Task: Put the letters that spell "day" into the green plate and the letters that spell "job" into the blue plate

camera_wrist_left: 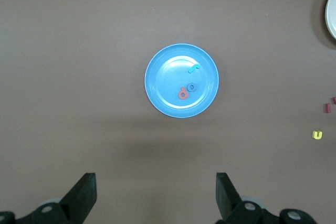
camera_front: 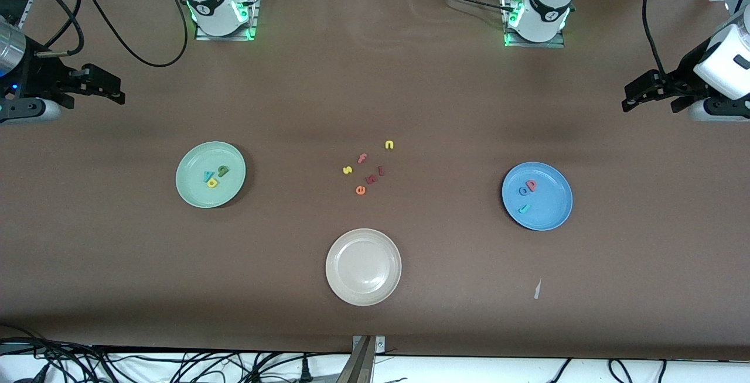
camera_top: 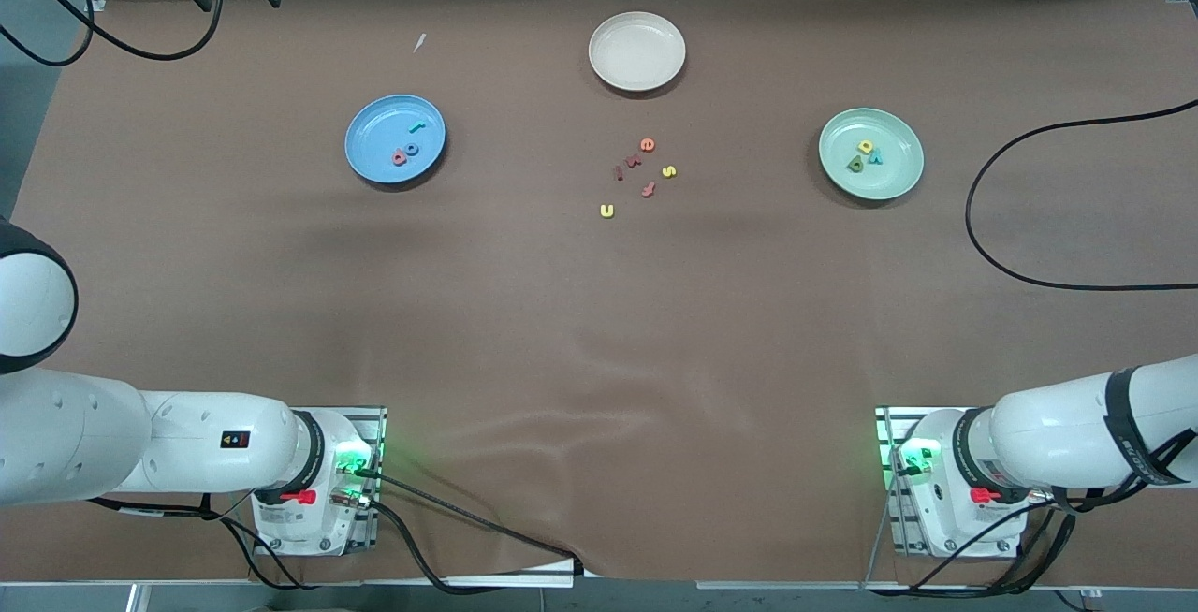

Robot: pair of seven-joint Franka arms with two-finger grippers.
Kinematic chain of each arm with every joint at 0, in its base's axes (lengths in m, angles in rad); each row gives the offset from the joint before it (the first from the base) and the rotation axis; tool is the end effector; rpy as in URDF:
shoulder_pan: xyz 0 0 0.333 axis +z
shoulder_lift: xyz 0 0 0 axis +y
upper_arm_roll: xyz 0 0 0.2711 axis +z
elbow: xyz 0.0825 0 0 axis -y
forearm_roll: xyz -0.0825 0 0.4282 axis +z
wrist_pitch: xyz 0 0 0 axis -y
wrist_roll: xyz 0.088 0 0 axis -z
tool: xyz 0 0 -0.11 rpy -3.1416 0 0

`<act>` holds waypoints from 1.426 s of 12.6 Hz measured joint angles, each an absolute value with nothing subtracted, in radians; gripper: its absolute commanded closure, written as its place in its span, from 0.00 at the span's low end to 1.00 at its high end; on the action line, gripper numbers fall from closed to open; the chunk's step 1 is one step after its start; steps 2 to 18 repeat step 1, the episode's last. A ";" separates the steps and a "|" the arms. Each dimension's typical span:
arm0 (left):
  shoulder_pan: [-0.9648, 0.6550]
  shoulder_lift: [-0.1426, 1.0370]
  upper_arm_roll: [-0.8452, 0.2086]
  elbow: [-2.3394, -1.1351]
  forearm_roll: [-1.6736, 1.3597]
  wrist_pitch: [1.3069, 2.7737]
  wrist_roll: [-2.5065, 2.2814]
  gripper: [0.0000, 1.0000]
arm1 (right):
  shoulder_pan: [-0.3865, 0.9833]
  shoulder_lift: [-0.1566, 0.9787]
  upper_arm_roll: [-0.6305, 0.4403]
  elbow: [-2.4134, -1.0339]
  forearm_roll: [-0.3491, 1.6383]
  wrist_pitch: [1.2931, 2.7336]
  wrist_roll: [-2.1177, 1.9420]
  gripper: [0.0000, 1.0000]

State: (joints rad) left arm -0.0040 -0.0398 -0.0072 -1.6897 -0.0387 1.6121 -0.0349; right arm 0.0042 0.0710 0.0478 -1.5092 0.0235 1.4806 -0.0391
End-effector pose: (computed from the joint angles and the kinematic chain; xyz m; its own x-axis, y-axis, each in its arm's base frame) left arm 0.5887 -0.0108 0.5424 0.9989 0.0253 -0.0391 0.0267 -0.9990 0.0369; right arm 0.6062 0.0335 0.5579 0.9908 0.0930 -0.0982 0.0904 -0.9954 -0.0307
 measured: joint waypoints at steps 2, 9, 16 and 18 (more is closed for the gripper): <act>-0.004 -0.040 -0.007 -1.690 -0.039 1.612 -0.035 0.00 | 0.004 0.071 0.048 -1.509 0.023 1.481 -0.039 0.00; -0.004 -0.040 -0.007 -1.690 -0.039 1.612 -0.035 0.00 | 0.004 0.071 0.048 -1.509 0.023 1.481 -0.039 0.00; -0.004 -0.040 -0.007 -1.690 -0.039 1.612 -0.035 0.00 | 0.004 0.071 0.048 -1.509 0.023 1.481 -0.039 0.00; -0.004 -0.040 -0.007 -1.690 -0.039 1.612 -0.035 0.00 | 0.004 0.071 0.048 -1.509 0.023 1.481 -0.039 0.00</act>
